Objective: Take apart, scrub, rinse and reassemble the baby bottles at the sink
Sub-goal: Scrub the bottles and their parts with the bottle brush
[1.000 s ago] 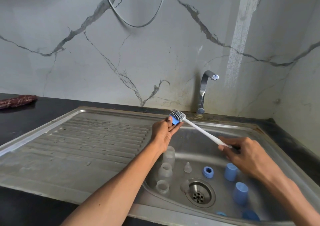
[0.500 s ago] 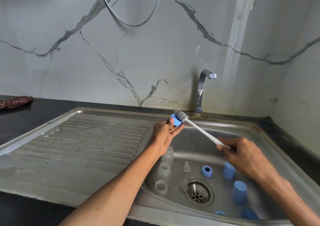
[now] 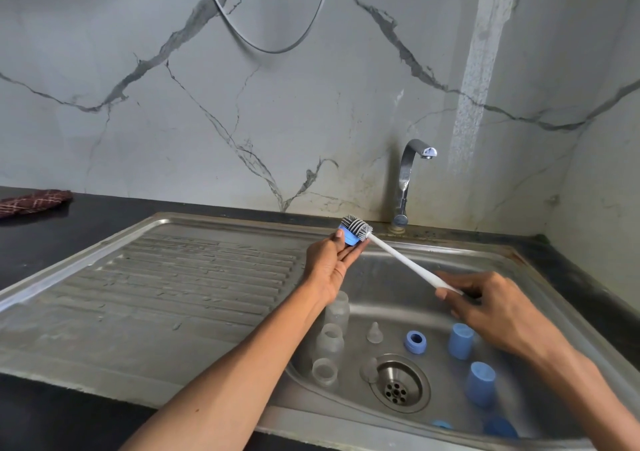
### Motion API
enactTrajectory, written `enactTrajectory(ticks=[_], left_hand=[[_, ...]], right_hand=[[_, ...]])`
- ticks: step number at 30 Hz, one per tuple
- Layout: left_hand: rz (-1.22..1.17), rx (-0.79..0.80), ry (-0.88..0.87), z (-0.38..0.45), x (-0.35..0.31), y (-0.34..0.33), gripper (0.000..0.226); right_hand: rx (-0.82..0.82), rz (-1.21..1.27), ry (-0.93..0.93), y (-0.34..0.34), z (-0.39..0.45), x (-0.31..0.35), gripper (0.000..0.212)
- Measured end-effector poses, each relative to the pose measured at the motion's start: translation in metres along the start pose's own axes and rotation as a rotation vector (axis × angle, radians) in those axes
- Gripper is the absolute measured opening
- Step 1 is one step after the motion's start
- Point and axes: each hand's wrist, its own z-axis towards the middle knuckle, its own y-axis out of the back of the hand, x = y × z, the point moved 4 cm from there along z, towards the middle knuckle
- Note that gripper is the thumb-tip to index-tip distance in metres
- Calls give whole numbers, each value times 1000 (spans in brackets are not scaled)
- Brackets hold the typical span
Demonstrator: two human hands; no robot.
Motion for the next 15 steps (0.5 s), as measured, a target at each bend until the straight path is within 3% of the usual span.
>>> enactTrajectory(ticks=[7, 15], left_hand=[[45, 68, 57, -6, 7, -2, 15], [31, 65, 66, -8, 12, -8, 13]], right_hand=[[-28, -31, -87, -5, 1, -8, 36], [-25, 1, -4, -7, 1, -2, 35]])
